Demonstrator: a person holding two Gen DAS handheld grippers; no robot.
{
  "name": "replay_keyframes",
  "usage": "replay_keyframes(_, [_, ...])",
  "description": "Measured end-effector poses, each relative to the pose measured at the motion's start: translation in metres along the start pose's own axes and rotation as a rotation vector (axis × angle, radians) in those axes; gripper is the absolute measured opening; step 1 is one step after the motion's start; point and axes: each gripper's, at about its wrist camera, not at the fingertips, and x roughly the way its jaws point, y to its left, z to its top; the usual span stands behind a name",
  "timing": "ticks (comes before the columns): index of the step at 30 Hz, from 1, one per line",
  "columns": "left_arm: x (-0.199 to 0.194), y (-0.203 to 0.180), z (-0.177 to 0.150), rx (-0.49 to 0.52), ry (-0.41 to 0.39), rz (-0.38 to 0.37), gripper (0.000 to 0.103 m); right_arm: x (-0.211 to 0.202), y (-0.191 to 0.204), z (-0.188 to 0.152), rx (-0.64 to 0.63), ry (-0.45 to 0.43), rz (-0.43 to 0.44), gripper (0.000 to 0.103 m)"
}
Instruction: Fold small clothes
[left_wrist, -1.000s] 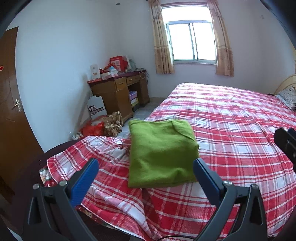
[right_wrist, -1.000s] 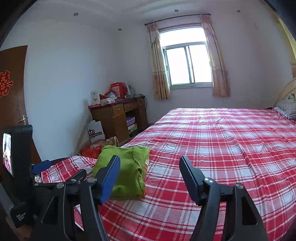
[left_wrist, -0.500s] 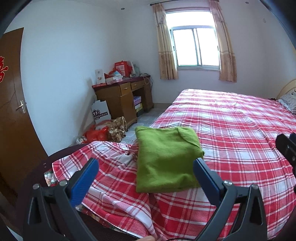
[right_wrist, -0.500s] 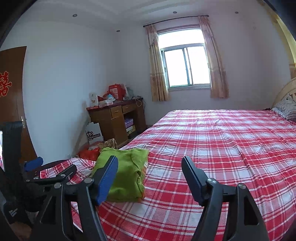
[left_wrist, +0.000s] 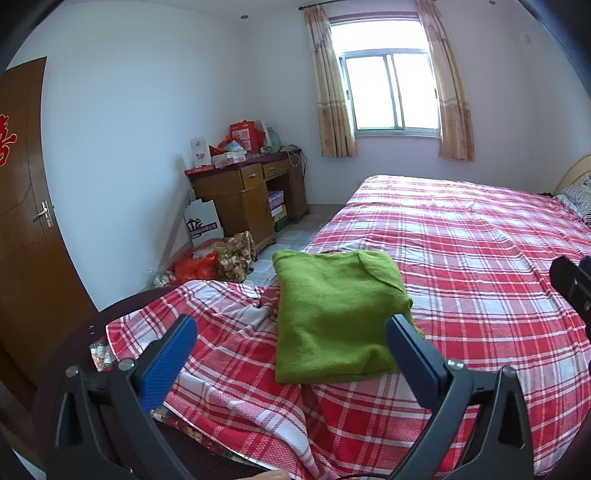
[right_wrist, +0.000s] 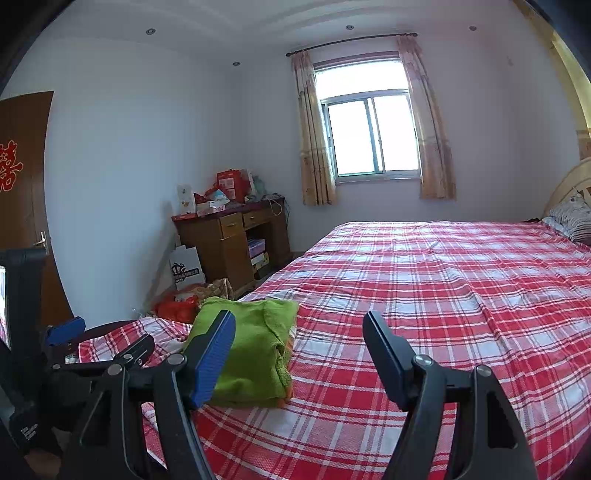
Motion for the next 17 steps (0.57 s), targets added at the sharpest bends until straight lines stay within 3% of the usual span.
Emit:
replay_keyframes(9, [0.000, -0.005, -0.001, 0.024, -0.008, 0.019, 0.103, 0.001, 0.000, -0.004, -0.001, 0.002, -0.009, 0.072])
replay_keyframes(15, [0.006, 0.001, -0.004, -0.021, 0.022, -0.081, 0.103, 0.002, 0.000, -0.007, -0.006, 0.012, -0.003, 0.073])
replay_keyframes(17, [0.013, 0.003, -0.005, -0.018, 0.046, -0.063, 0.103, 0.001, 0.000, -0.007, -0.004, 0.008, -0.002, 0.073])
